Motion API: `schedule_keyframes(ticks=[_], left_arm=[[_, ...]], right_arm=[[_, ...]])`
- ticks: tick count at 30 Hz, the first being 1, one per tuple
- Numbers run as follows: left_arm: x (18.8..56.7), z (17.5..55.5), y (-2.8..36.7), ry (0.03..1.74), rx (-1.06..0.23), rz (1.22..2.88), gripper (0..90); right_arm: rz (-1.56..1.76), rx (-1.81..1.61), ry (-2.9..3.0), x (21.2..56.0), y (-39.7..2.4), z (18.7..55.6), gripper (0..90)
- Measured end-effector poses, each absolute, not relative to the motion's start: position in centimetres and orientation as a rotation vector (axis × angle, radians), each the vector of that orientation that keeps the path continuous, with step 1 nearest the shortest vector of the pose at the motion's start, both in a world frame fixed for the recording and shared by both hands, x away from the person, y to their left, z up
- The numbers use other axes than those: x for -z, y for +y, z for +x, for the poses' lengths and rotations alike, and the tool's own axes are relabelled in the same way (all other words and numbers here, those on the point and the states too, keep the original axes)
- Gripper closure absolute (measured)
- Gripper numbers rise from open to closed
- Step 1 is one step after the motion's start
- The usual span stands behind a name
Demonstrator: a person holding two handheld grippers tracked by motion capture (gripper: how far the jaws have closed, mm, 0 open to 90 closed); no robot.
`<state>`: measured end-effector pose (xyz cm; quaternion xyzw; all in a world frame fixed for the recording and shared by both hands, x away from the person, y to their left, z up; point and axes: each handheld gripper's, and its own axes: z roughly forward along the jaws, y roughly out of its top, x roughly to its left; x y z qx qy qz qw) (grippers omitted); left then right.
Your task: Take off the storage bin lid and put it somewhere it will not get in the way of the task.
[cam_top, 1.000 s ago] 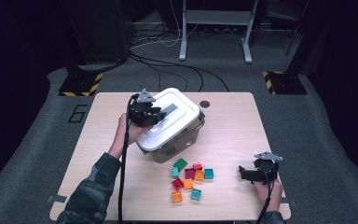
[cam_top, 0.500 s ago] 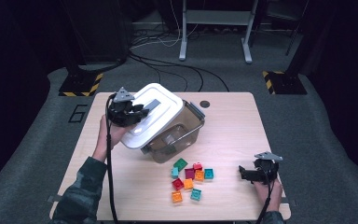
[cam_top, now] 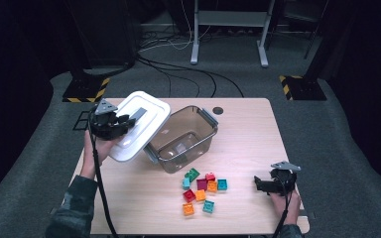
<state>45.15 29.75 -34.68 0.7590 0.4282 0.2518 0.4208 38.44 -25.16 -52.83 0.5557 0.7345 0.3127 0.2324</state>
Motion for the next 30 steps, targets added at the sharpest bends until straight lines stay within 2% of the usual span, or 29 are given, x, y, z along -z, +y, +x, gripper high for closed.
schedule_keyframes(ticks=[18, 30], left_arm=[[38.5, 44.1, 35.5, 1.3, -0.677, 1.805, 66.4], [42.3, 44.5, 36.8, 1.427, -0.668, 1.775, 66.4]], right_arm=[[1.529, -0.859, 2.015, 52.8, -25.1, 38.4, 0.4], [1.529, -0.859, 2.015, 52.8, -25.1, 38.4, 0.4]])
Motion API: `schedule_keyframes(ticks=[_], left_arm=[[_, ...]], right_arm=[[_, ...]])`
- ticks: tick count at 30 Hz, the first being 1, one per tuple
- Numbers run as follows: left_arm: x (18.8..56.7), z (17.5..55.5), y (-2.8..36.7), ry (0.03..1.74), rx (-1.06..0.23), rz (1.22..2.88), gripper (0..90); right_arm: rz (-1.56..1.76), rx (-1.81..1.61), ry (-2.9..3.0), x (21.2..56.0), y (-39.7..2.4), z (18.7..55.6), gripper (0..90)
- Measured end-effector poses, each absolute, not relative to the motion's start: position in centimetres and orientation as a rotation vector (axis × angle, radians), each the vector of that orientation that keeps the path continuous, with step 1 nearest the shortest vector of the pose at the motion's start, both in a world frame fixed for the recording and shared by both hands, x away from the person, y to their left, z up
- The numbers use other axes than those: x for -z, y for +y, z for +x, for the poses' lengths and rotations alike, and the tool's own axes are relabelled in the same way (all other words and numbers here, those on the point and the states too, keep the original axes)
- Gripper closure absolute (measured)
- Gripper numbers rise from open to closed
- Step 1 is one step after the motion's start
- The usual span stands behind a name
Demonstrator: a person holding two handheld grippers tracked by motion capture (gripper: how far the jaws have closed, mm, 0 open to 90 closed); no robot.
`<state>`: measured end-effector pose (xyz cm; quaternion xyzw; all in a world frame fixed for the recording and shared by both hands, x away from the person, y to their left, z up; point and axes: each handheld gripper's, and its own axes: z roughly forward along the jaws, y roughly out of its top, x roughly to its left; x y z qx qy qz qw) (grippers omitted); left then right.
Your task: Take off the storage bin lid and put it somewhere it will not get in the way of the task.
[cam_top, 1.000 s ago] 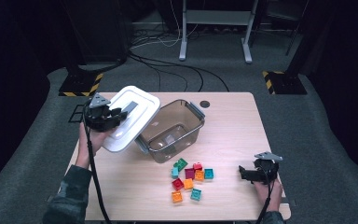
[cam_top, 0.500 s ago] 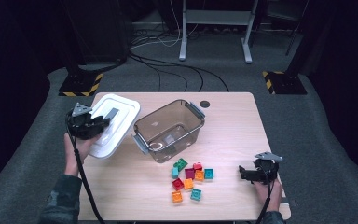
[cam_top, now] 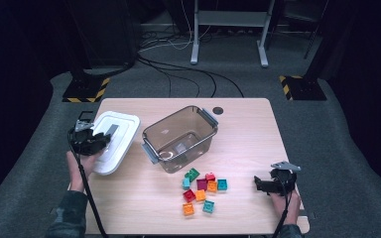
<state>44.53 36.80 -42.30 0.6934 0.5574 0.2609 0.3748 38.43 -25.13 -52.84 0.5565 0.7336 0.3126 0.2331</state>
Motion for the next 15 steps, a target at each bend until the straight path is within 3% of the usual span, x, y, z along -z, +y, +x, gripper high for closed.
schedule_keyframes(ticks=[15], left_arm=[[46.6, 45.4, 37.0, 1.545, -0.647, 1.773, 66.4]], right_arm=[[1.529, -0.859, 2.015, 52.8, -25.1, 38.4, 0.3]])
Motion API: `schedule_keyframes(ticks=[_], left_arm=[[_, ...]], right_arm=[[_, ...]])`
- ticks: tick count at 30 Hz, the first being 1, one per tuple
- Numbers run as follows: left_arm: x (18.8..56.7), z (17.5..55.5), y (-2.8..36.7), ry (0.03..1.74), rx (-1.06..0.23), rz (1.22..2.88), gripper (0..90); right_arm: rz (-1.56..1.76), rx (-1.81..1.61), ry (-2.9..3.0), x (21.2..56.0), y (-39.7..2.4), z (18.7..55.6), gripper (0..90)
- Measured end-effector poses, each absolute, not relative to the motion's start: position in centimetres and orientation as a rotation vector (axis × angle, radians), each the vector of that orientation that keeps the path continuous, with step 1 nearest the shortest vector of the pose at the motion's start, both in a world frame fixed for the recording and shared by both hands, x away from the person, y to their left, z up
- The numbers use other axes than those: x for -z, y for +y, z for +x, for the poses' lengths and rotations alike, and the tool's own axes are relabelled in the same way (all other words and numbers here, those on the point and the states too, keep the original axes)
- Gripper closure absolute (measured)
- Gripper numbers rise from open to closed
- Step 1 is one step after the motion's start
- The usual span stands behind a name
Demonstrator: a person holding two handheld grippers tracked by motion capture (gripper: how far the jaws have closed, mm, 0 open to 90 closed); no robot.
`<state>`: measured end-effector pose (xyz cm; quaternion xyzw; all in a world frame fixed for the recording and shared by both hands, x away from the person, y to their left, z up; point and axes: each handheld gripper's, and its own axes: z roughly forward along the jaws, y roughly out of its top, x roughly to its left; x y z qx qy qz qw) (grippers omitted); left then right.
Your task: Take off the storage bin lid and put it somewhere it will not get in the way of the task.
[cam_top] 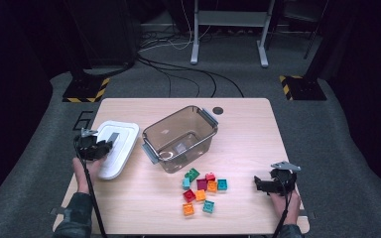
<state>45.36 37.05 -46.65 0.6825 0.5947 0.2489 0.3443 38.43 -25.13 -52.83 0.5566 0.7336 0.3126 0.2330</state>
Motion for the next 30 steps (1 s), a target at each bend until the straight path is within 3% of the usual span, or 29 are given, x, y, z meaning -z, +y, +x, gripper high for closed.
schedule_keyframes(ticks=[27, 29, 30], left_arm=[[51.1, 45.8, 37.0, 1.651, -0.669, 1.75, 66.1], [51.1, 45.8, 36.9, 1.649, -0.667, 1.756, 65.4], [51.1, 45.8, 36.9, 1.649, -0.667, 1.756, 60.9]], right_arm=[[1.528, -0.859, 2.017, 52.8, -25.1, 38.4, 0.3], [1.529, -0.858, 2.016, 52.8, -25.1, 38.4, 0.3], [1.529, -0.858, 2.016, 52.8, -25.1, 38.4, 0.3]])
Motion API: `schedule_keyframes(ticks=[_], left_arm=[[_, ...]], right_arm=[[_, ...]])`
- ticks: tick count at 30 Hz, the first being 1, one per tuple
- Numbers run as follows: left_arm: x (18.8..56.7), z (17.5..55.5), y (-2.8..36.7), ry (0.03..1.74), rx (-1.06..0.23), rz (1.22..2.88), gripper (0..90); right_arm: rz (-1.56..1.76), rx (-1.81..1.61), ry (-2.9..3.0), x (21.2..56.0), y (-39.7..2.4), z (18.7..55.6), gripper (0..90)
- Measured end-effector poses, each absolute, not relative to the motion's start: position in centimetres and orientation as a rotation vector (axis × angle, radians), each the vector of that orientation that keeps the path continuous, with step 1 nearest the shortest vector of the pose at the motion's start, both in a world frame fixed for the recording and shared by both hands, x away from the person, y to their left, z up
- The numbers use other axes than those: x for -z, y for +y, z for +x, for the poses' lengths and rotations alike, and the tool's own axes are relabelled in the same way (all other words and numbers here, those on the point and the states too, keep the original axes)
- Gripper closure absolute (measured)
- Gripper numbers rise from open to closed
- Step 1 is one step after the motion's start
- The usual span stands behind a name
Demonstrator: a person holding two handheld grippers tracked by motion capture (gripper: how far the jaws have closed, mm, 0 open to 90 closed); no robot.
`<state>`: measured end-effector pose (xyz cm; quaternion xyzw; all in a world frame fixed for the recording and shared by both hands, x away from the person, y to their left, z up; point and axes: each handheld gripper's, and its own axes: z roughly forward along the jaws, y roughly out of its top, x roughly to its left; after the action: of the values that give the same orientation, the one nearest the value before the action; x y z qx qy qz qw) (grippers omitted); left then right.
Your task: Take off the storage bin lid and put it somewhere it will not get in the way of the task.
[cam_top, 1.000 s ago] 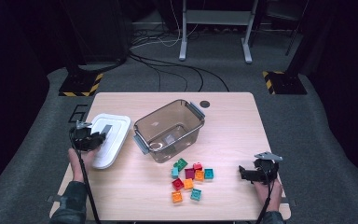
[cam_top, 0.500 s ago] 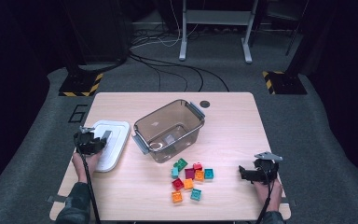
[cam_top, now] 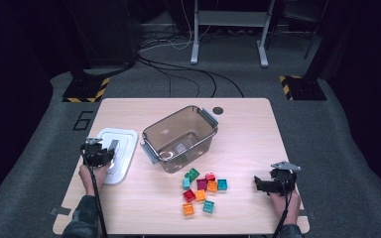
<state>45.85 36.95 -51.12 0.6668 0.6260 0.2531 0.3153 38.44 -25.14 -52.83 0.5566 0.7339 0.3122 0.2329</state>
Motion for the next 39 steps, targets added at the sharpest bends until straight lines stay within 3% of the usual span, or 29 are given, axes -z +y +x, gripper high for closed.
schedule_keyframes(ticks=[1, 2, 3, 5, 12, 32, 39], left_arm=[[51.0, 45.9, 36.9, 1.654, -0.639, 1.766, 60.9], [50.8, 45.8, 36.9, 1.659, -0.633, 1.763, 50.5], [50.4, 45.4, 36.8, 1.644, -0.618, 1.761, 33.4], [49.8, 44.7, 36.5, 1.626, -0.62, 1.755, 19.8], [48.8, 42.0, 35.3, 1.528, -0.613, 1.76, 2.3], [50.9, 34.6, 30.4, 1.33, -0.566, 1.848, 0.0], [52.6, 33.2, 27.1, 1.224, -0.528, 1.994, 0.0]], right_arm=[[1.528, -0.859, 2.016, 52.8, -25.1, 38.4, 0.3], [1.529, -0.859, 2.016, 52.8, -25.1, 38.4, 0.3], [1.528, -0.859, 2.017, 52.8, -25.1, 38.4, 0.3], [1.528, -0.859, 2.016, 52.8, -25.1, 38.4, 0.3], [1.523, -0.858, 2.019, 52.8, -25.2, 38.5, 0.3], [1.52, -0.853, 2.021, 52.8, -25.2, 38.5, 0.2], [1.538, -0.849, 2.007, 52.8, -25.1, 38.4, 0.0]])
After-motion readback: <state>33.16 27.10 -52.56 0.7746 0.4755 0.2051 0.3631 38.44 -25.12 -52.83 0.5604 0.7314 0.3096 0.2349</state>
